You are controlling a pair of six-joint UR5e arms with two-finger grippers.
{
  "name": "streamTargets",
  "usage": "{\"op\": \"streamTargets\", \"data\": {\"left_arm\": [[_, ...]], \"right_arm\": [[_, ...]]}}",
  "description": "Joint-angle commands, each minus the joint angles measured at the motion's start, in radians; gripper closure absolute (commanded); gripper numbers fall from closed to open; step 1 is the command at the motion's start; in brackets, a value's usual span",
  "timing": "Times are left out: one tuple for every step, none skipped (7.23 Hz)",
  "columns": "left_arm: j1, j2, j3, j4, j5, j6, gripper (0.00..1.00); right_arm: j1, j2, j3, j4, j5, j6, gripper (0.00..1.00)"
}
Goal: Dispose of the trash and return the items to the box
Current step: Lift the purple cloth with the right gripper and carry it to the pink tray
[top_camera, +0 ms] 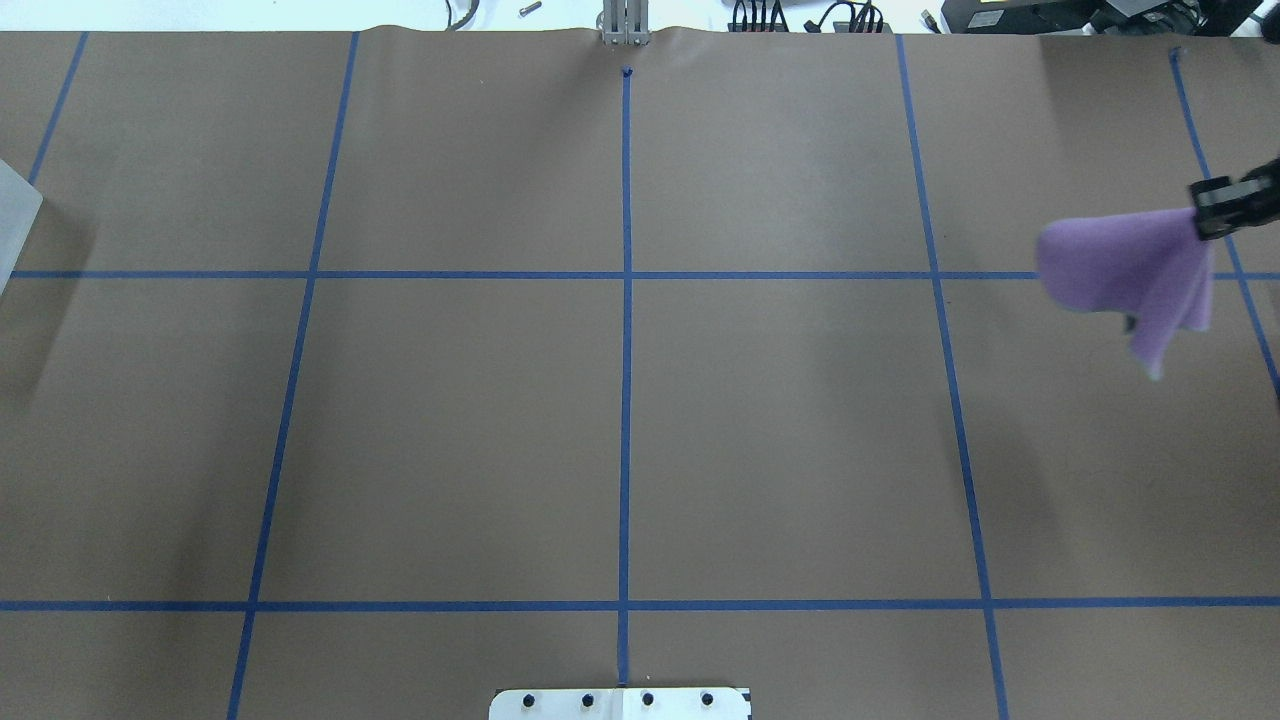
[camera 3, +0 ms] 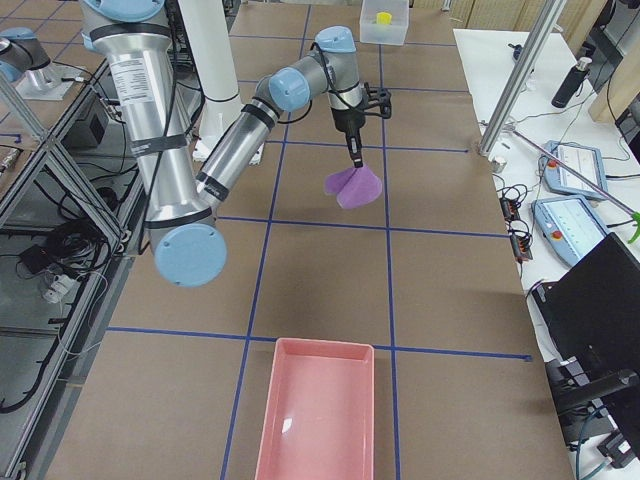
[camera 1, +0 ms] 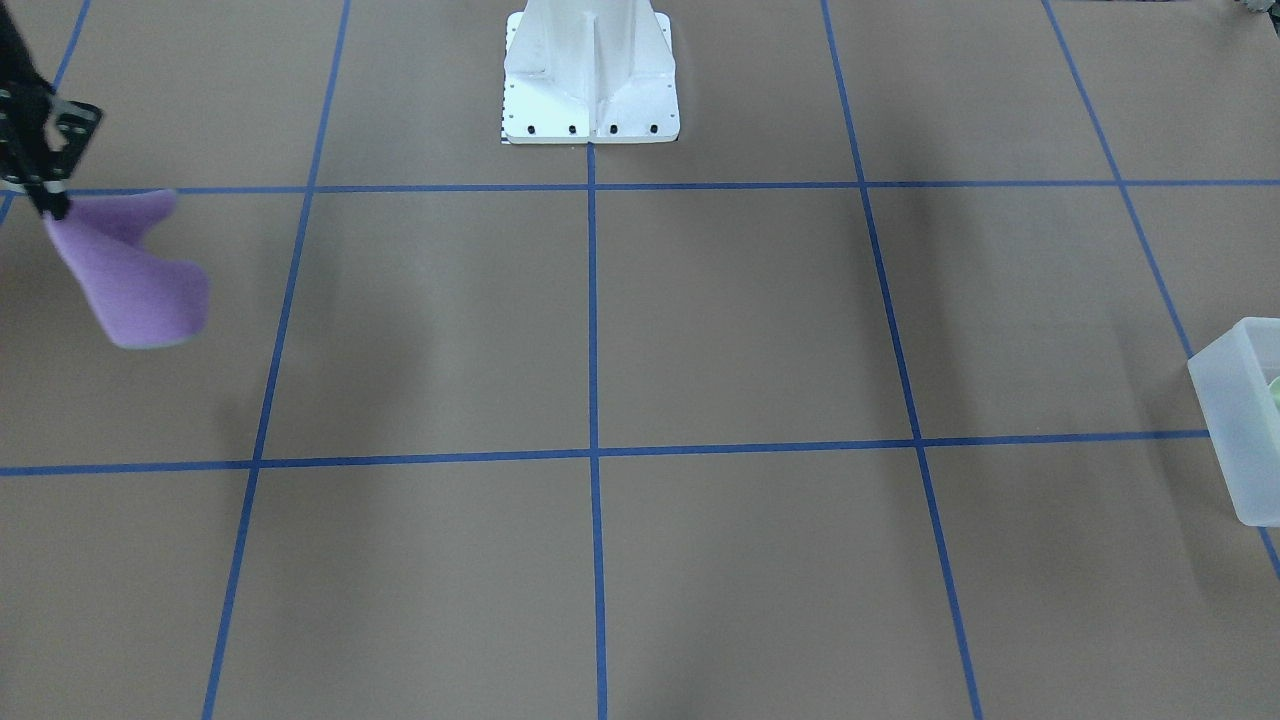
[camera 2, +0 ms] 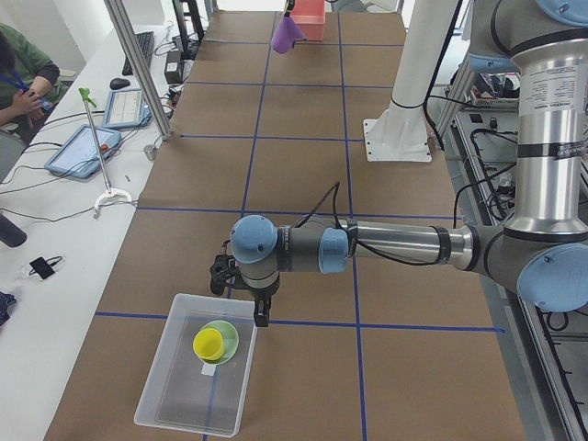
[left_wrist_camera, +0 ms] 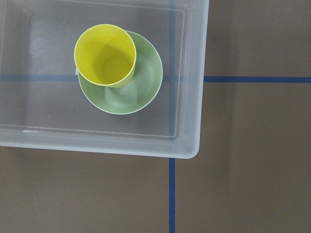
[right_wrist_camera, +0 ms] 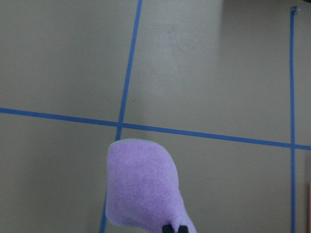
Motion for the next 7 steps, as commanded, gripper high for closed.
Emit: {"op": "streamTargets", "data": {"left_arm": [[0.001, -0.001, 0.0, -0.003, -0.001, 0.0, 0.01], [0.001, -0.001, -0.002, -0.004, -0.001, 0.0, 0.01], [0.001, -0.001, -0.002, -0.004, -0.001, 0.0, 0.01], [0.001, -0.001, -0.002, -0.006, -0.002, 0.002, 0.01], [0.001, -0.001, -0.002, -0.007, -0.002, 0.002, 0.01], [0.001, -0.001, -0.002, -0.007, -0.002, 0.002, 0.01], [0.003, -0.002, -0.003, -0.009, -0.002, 0.002, 0.01]], "right_arm": [[0.286, -0.143, -0.103, 0.007, 0.12, -0.469, 1.0], [0.389, -0.153, -0.219, 0.014, 0.162, -0.662, 1.0], [0.476, -0.147, -0.351, 0.03, 0.202, -0.843, 1.0], [0.524, -0.153, -0.472, 0.106, 0.206, -0.928, 1.0], [0.541, -0.163, -0.608, 0.237, 0.207, -0.932, 1.0], [0.547, -0.167, -0.763, 0.399, 0.207, -0.925, 1.0], [0.548, -0.168, -0.877, 0.532, 0.207, -0.914, 1.0]]}}
